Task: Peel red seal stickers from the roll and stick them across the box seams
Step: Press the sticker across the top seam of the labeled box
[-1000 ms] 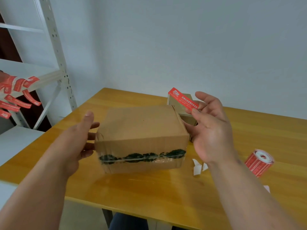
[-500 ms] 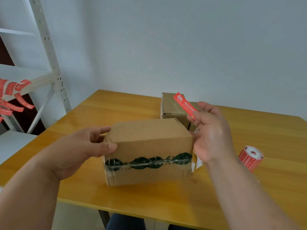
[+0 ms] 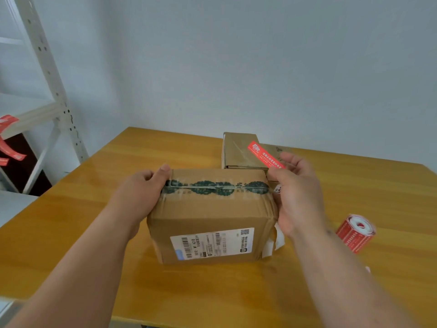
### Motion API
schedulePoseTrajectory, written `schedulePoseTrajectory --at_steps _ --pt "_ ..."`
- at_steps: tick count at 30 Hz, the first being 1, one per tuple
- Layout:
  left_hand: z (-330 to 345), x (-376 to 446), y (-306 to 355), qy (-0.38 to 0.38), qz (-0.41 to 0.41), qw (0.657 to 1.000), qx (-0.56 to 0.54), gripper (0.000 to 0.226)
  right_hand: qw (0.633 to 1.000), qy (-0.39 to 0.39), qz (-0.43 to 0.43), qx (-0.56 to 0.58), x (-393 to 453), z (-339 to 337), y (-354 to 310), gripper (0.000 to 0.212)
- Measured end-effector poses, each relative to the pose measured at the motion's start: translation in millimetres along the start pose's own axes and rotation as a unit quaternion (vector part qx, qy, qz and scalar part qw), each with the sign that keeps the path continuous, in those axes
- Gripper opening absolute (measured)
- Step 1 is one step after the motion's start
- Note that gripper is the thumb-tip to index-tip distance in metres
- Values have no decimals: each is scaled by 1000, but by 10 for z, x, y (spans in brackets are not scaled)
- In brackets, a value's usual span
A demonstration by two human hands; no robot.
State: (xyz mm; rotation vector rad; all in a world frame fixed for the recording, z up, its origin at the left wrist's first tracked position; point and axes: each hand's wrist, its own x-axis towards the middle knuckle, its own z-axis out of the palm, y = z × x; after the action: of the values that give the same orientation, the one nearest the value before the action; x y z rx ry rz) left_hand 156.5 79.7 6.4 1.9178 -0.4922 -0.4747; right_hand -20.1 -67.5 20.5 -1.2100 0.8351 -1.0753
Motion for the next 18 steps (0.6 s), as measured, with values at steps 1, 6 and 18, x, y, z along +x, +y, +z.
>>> schedulePoseTrajectory --at_steps 1,6,18 --pt "36 9 -6 7 1 1000 -12 40 1000 9 -19 -12 13 -6 -14 30" --pt "93 -8 -22 92 72 993 3 17 986 5 -143 -88 -3 -11 -191 19" --pt "-49 -461 512 -86 175 981 -14 33 948 -163 -149 -227 -218 284 -257 16"
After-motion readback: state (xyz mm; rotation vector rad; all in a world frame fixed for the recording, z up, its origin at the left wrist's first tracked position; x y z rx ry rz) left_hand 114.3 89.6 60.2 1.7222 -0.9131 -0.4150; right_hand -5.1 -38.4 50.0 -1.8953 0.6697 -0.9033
